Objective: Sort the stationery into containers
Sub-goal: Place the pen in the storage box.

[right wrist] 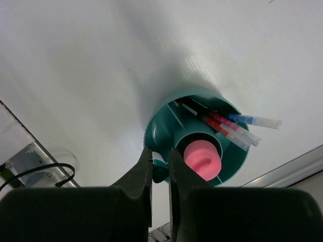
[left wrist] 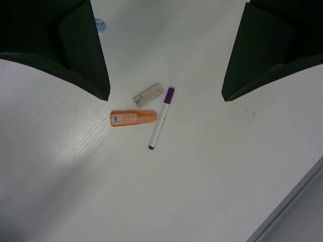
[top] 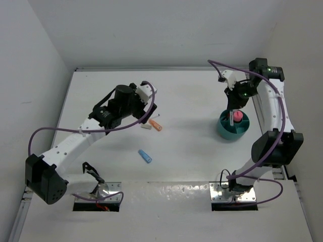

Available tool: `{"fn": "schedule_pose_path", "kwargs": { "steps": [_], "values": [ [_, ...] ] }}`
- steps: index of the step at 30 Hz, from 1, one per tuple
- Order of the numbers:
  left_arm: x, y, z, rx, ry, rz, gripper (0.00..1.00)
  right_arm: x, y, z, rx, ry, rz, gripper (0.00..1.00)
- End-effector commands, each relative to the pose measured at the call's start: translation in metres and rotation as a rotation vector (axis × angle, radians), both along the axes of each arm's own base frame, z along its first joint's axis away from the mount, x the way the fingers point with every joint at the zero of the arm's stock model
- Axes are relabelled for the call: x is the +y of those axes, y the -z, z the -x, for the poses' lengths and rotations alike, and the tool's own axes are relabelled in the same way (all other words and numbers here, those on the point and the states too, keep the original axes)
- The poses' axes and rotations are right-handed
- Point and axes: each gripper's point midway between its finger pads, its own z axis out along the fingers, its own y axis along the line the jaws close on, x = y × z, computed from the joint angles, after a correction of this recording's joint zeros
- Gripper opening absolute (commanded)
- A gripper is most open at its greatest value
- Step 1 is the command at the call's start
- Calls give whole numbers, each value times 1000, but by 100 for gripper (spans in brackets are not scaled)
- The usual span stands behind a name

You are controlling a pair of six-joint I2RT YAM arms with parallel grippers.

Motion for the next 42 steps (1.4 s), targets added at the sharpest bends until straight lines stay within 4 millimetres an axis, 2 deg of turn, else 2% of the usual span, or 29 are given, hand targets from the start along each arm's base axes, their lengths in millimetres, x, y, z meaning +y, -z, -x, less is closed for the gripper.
{"fn": "schedule_pose_path", "kwargs": {
  "steps": [1,6,10,14,19,20,21,22,23,25,27,28,30,31,32,33,35,37,38,42],
  "values": [
    [4,-3,-11,17,-26,38,100,6,13,6,52,-28,-14,0],
    [18,16,-22,92,-81,34,99,6,36,2,38,-26,-8,0],
    [35,33,-35,142,-137,2,96,6,44,-1,30,-26,-1,0],
    [51,54,-45,201,-179,-17,93,5,49,-4,19,-24,0,0],
    [56,67,-51,222,-177,-16,92,6,44,-7,-3,-19,4,0],
    [57,69,-52,221,-173,-20,92,5,46,-7,1,-18,9,5],
    [58,74,-52,228,-172,-28,92,5,48,-7,6,-18,14,14],
    [59,84,-51,248,-171,-42,92,4,49,-6,11,-19,21,34],
    [59,87,-53,250,-169,-50,89,2,51,-6,17,-14,31,40],
    [57,100,-55,282,-146,-71,80,2,52,-7,26,-4,30,47],
    [54,107,-57,291,-129,-97,72,1,51,-9,24,10,28,48],
    [53,117,-60,313,-127,-114,64,2,51,-10,24,18,25,49],
    [49,119,-65,326,-121,-132,54,3,46,-13,18,38,10,49],
    [48,130,-68,353,-117,-147,48,4,43,-14,16,48,1,49],
    [45,129,-73,350,-113,-148,46,7,35,-17,12,57,-12,49],
    [43,137,-74,368,-107,-154,45,12,28,-17,15,76,-43,50],
    [32,132,-83,342,-88,-145,45,21,12,-19,13,102,-87,50],
    [23,138,-89,346,-74,-147,46,31,-4,-19,6,108,-135,50],
    [11,135,-96,338,-49,-148,46,35,-10,-18,9,127,-156,51],
    [-17,143,-104,345,16,-193,53,51,-27,-13,22,135,-229,51]
  ]
}}
